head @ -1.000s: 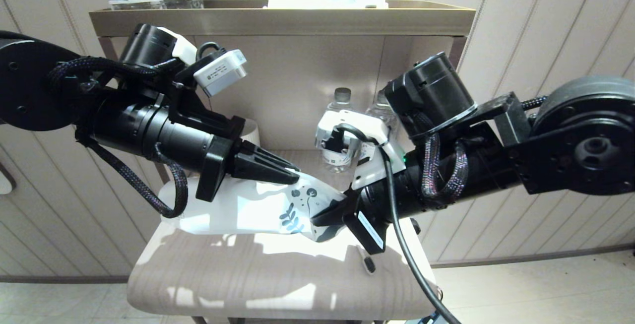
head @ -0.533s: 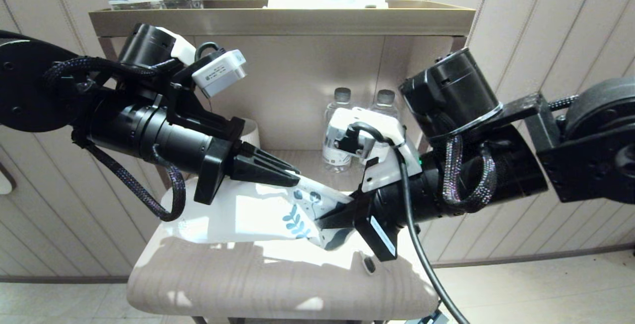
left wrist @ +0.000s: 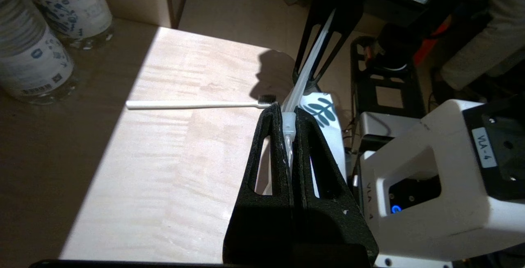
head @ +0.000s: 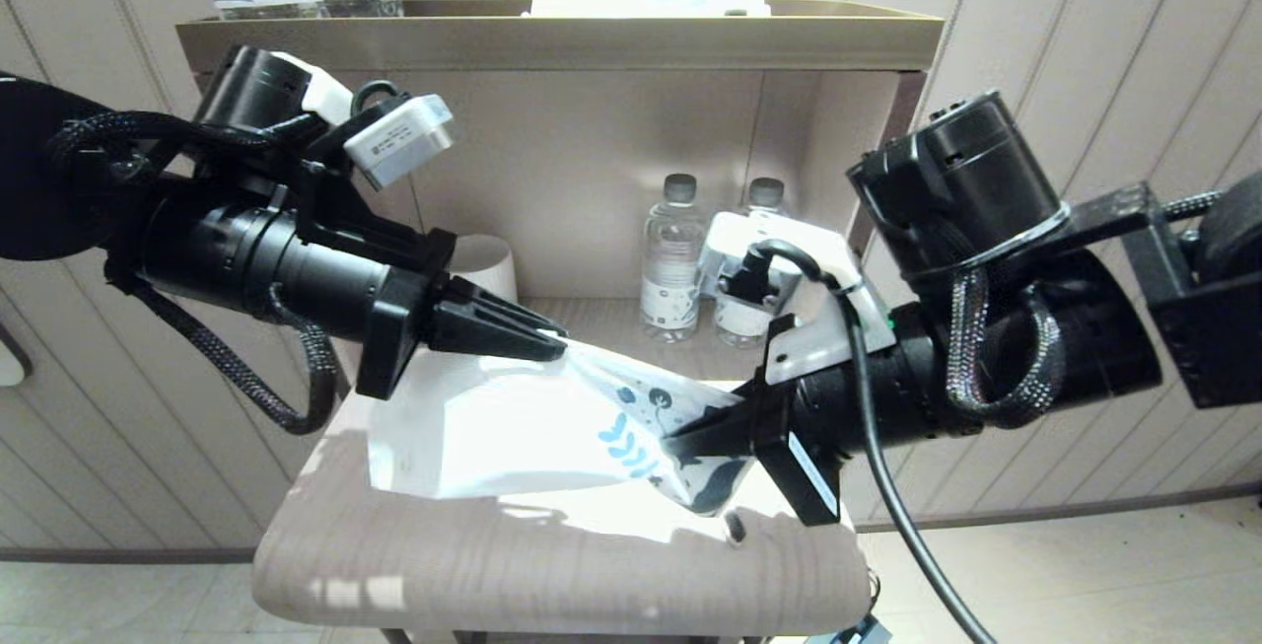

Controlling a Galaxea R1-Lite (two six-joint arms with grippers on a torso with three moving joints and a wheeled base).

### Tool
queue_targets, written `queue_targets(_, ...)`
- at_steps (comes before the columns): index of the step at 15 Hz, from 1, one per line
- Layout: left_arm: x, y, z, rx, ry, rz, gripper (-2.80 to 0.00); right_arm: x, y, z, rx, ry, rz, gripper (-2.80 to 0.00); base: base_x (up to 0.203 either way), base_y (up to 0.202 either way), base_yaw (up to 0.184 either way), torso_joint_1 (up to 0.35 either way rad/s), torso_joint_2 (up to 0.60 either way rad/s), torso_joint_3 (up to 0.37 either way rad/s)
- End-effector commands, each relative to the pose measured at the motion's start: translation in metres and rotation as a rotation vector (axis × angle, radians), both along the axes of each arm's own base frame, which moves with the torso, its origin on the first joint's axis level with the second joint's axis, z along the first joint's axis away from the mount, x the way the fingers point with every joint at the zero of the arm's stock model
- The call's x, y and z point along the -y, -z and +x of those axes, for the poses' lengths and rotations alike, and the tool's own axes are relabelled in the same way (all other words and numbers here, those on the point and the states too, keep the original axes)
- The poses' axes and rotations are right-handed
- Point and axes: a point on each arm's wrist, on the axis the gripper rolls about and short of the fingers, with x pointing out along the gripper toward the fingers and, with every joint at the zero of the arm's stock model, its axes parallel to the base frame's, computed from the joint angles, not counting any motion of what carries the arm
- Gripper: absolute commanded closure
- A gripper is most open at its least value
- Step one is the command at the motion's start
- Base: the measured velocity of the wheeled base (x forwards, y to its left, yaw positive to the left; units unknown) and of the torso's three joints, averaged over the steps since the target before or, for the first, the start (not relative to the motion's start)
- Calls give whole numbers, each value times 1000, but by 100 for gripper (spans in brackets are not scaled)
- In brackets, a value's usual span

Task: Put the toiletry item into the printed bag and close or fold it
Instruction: Open the storage bag

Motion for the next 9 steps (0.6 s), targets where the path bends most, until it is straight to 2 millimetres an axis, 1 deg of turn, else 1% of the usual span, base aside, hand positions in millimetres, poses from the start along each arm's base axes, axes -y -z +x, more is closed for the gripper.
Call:
queue_targets(1, -2, -2, -2, 5, 4, -6, 0, 1, -1, -2, 3, -7, 5, 0, 0, 0, 0, 0, 0, 0)
queue_targets(9, -9, -2, -5, 19, -9, -4, 0, 3, -2, -4, 5, -7, 6, 0, 0, 0, 0, 0, 0, 0)
